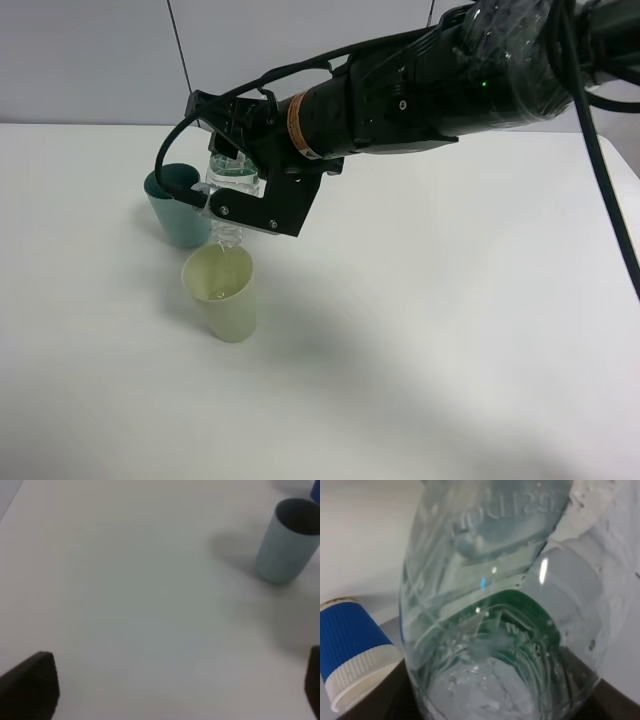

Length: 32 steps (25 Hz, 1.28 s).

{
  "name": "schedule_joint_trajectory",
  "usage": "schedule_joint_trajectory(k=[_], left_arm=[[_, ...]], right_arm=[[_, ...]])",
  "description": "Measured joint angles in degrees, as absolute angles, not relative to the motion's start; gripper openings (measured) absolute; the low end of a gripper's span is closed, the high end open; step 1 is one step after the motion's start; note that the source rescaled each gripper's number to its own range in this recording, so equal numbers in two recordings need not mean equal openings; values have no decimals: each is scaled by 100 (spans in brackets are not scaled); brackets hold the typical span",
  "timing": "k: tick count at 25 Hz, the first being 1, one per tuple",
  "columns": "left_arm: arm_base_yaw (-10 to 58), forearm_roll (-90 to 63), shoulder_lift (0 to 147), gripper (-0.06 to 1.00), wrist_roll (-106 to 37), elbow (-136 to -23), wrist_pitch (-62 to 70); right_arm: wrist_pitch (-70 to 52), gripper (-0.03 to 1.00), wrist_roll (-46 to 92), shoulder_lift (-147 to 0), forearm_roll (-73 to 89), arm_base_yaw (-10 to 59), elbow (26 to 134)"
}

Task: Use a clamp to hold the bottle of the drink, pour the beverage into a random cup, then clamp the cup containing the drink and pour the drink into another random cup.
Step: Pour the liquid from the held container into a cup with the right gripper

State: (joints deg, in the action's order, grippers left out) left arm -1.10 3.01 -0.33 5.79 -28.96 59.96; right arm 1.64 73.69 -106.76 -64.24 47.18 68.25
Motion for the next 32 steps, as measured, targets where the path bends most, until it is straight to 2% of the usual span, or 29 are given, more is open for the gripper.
schedule_joint_trajectory(k=[32], left_arm=[[-110,301,-33,100,579,-2896,5996]], right_arm=[[336,0,6843,-10676,-7271,4770,6825]])
